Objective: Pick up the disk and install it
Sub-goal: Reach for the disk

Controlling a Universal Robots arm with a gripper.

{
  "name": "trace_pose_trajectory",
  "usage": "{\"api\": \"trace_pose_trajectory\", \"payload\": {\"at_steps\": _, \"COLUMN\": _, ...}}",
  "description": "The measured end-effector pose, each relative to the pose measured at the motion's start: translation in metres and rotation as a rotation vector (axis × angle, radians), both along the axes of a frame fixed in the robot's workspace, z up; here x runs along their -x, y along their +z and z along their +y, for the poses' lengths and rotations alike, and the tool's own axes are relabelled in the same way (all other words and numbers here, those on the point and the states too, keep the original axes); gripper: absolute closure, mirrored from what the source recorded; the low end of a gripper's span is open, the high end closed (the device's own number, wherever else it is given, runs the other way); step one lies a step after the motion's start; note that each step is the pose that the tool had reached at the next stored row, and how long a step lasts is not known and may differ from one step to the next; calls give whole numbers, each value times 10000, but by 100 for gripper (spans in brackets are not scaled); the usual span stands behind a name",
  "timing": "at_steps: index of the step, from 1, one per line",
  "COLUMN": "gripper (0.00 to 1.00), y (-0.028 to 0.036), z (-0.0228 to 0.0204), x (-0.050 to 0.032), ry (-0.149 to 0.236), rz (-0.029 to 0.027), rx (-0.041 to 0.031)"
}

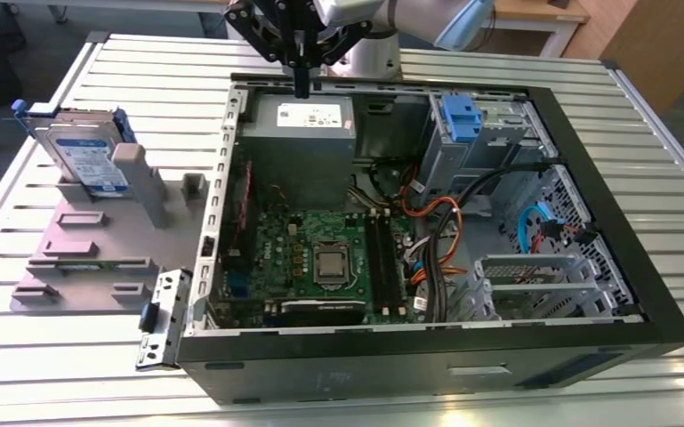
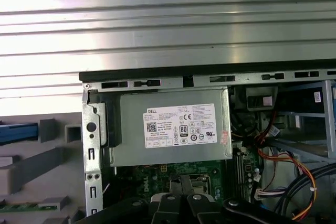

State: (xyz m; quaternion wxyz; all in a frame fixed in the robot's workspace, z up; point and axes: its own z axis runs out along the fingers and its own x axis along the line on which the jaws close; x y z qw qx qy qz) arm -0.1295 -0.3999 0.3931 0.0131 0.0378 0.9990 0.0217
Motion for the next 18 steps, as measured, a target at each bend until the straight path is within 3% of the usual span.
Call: {"api": "trace_pose_trajectory", "payload": {"at_steps": 18, "gripper": 89, "y": -5, "z": 0, "x": 68, "ry": 0, "rz": 0, "rx": 1}}
